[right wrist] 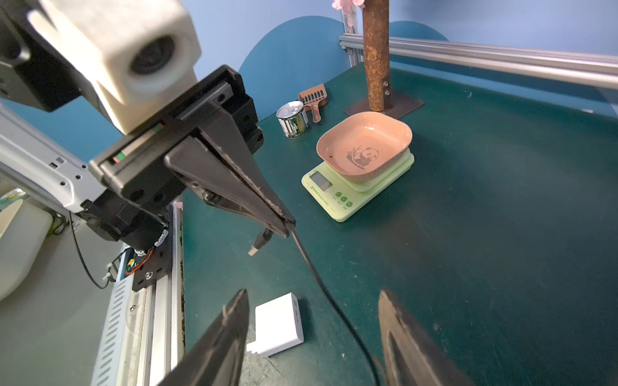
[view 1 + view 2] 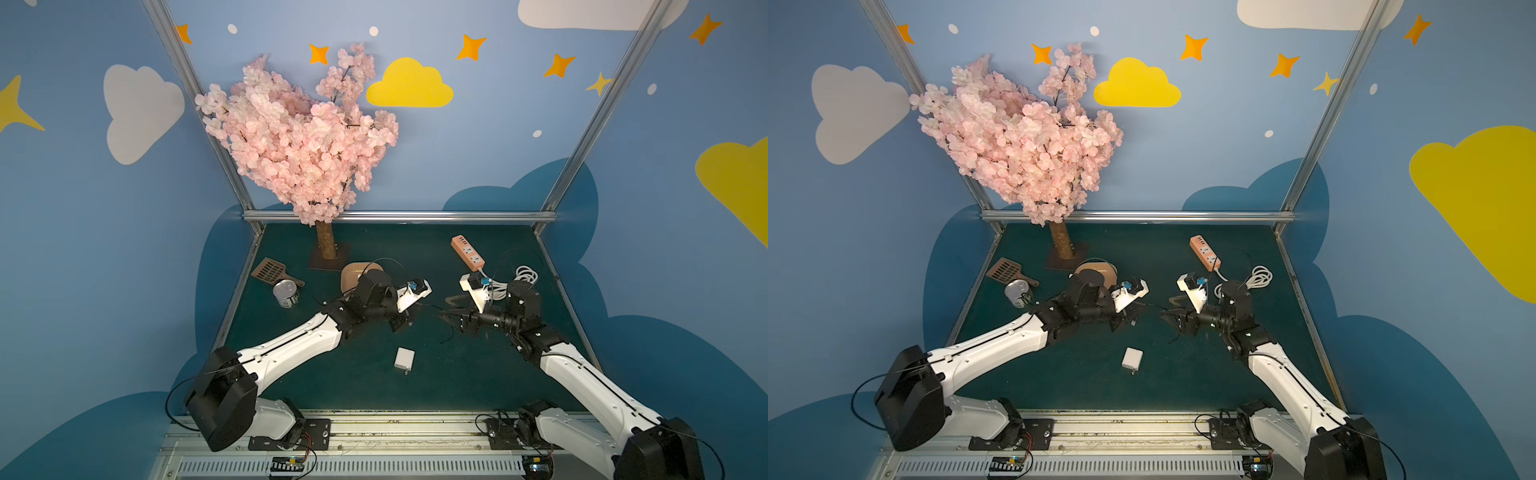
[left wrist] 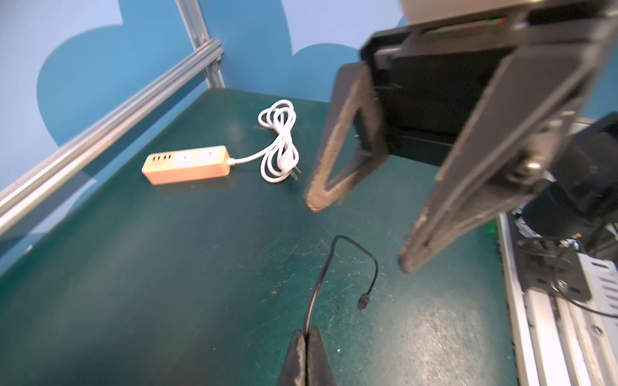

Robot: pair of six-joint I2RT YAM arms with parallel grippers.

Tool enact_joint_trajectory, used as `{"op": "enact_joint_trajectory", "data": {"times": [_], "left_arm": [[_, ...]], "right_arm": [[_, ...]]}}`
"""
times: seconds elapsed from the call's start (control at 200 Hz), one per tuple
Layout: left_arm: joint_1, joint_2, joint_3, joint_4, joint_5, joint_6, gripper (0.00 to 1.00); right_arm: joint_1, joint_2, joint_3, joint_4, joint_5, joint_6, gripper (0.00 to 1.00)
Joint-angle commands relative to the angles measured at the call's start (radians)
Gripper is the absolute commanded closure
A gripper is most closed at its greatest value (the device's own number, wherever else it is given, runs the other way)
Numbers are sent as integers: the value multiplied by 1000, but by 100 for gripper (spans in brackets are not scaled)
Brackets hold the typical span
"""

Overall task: Charge the electronic scale
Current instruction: Pick up the charging cable from the center of the board.

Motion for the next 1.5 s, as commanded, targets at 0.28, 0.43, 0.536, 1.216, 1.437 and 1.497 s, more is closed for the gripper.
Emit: {"op": "enact_joint_trajectory", "data": {"times": [0.28,0.43,0.536,1.216,1.437,1.497], "left_arm": [[2,-76,-10,-47,114,64,94],[1,-64,3,-57,112,63,95],[0,-70,0,-43,116,55,95],[1,-68,-4,-11,130,51,96],[1,-65,-3,5,135,35,96],[1,-67,-5,11,124,20,96]], "right_arm": [[27,6,50,46,-144,-24,50],[33,13,61,49,-139,-1,73],[37,27,61,54,-131,13,83],[59,96,122,-24,-208,-36,60],[70,127,140,-5,-226,-15,94],[70,125,138,8,-211,3,100]]}}
